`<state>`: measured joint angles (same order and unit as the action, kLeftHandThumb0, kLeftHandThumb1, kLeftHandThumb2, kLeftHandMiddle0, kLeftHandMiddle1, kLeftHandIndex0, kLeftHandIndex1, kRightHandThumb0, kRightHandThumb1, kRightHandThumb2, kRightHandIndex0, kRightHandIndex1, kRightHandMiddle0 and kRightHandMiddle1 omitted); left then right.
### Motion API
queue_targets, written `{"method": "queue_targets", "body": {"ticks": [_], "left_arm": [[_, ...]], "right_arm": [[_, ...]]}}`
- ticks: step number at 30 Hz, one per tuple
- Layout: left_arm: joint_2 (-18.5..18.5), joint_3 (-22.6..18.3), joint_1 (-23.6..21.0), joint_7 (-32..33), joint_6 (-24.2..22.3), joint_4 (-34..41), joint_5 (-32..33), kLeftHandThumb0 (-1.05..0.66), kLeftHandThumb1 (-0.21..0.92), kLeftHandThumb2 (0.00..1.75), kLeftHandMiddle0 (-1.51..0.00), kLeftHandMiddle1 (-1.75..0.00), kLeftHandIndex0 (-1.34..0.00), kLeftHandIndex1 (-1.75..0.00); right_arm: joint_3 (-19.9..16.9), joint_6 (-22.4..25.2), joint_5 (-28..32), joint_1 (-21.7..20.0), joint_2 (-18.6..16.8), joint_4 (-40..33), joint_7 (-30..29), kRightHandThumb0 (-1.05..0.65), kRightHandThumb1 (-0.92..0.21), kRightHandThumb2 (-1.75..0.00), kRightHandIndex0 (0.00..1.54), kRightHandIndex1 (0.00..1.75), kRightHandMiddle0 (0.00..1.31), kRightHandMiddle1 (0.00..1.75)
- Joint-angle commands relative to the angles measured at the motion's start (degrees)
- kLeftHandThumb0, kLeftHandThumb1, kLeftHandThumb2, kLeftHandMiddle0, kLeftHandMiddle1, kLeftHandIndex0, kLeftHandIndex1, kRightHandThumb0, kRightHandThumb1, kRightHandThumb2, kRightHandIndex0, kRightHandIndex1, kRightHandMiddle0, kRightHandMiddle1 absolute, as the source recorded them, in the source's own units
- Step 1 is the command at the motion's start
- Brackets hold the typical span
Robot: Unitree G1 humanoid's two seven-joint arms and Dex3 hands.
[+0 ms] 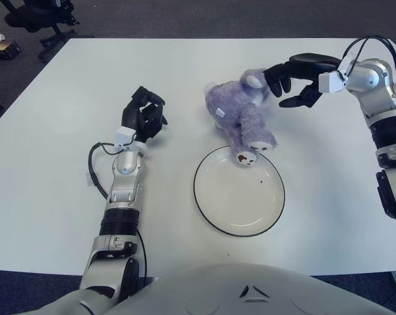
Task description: Put the doll into the plate.
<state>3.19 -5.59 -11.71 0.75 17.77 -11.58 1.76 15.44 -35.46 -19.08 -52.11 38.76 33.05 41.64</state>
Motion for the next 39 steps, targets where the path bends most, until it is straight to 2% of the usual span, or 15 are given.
{"method": "queue_targets", "body": {"ticks": [1,7,8,10,11,12,13,14,17,18,20,23,27,30,39], "left_arm": [[-1.2,0.3,3.4,0.1,0.4,-2.3,0.2,-0.26,0.92,0.45,-0.91,-1.75,-0.55,-1.75],[-1.2,0.3,3.4,0.0,0.4,-2.2,0.2,-0.26,0.92,0.45,-0.91,-1.75,-0.54,-1.75],[-1.2,0.3,3.4,0.0,0.5,-2.2,0.2,-0.26,0.92,0.45,-0.91,-1.75,-0.54,-1.75],[-1.2,0.3,3.4,-0.1,0.5,-2.2,0.3,-0.26,0.92,0.45,-0.91,-1.75,-0.54,-1.75],[-1.2,0.3,3.4,-0.1,0.5,-2.2,0.3,-0.26,0.92,0.45,-0.91,-1.75,-0.54,-1.75],[-1.2,0.3,3.4,-0.1,0.6,-2.2,0.3,-0.26,0.92,0.45,-0.91,-1.75,-0.54,-1.75],[-1.2,0.3,3.4,-0.1,0.6,-2.2,0.3,-0.26,0.92,0.45,-0.91,-1.75,-0.54,-1.75],[-1.2,0.3,3.4,-0.1,0.6,-2.2,0.3,-0.26,0.92,0.45,-0.91,-1.75,-0.54,-1.75],[-1.2,0.3,3.4,-0.2,0.7,-2.2,0.4,-0.26,0.92,0.45,-0.91,-1.75,-0.54,-1.75],[-1.1,0.3,3.4,-0.2,0.7,-2.2,0.4,-0.26,0.92,0.45,-0.91,-1.75,-0.54,-1.75],[-1.1,0.3,3.4,-0.2,0.7,-2.2,0.4,-0.26,0.92,0.45,-0.91,-1.75,-0.54,-1.75],[-1.0,0.2,3.4,-0.3,0.7,-2.2,0.5,-0.26,0.92,0.45,-0.91,-1.75,-0.54,-1.75],[-0.9,0.2,3.4,-0.4,0.8,-2.3,0.5,-0.26,0.92,0.45,-0.91,-1.75,-0.54,-1.75],[-0.8,0.1,3.4,-0.6,0.9,-2.4,0.7,-0.26,0.92,0.45,-0.92,-1.75,-0.54,-1.75],[-0.8,0.0,3.3,-0.8,1.0,-2.5,0.6,-0.26,0.92,0.45,-0.92,-1.75,-0.54,-1.75]], "right_arm": [[0.1,0.7,-0.6,1.2,-0.1,-1.3,-0.6,0.00,-0.54,-0.81,0.63,1.23,0.57,1.55],[0.6,1.2,-0.4,1.3,-0.2,-1.7,0.4,0.00,-0.58,-0.74,0.64,1.17,0.57,1.55],[0.9,1.2,-0.4,1.3,-0.1,-1.6,0.9,0.00,-0.70,-0.54,0.58,1.19,0.58,1.48],[1.4,1.0,-0.4,1.1,0.0,-1.5,1.9,0.00,-0.81,-0.37,0.52,1.21,0.58,1.42],[2.0,-0.1,-1.0,0.7,0.4,-1.3,2.4,-0.08,-0.83,-0.33,0.51,1.11,0.58,1.41],[2.5,-1.0,-1.4,0.4,0.6,-1.1,2.7,-0.19,-0.83,-0.24,0.48,0.80,0.53,1.10],[2.9,-1.9,-1.9,0.1,0.9,-0.9,3.0,-0.27,-0.84,-0.16,0.51,0.54,0.53,0.82],[3.2,-2.5,-2.2,-0.1,1.0,-0.8,3.1,-0.33,-0.85,-0.10,0.50,0.34,0.52,0.58],[3.3,-3.1,-2.4,-0.3,1.0,-0.5,3.1,-0.40,-0.86,-0.03,0.49,0.11,0.53,0.23],[3.1,-3.0,-2.5,-0.2,0.9,-0.7,2.8,-0.41,-0.86,-0.03,0.49,0.09,0.53,0.20],[2.9,-2.8,-2.7,-0.2,0.8,-0.8,2.5,-0.41,-0.86,-0.02,0.45,0.04,0.44,0.08],[1.4,1.6,-1.4,0.9,-0.1,-2.4,2.1,-0.35,-0.86,-0.01,0.42,0.01,0.32,0.03],[0.8,3.7,-0.8,1.4,-0.2,-3.6,2.1,-0.32,-0.86,-0.01,0.41,0.00,0.27,0.01],[0.0,5.5,-0.2,1.8,-0.2,-4.7,1.9,-0.26,-0.86,-0.01,0.39,0.00,0.16,0.00],[-0.6,7.3,-1.9,3.2,0.1,-7.8,-1.0,-0.23,-0.87,-0.01,0.42,0.02,0.10,0.00]]}}
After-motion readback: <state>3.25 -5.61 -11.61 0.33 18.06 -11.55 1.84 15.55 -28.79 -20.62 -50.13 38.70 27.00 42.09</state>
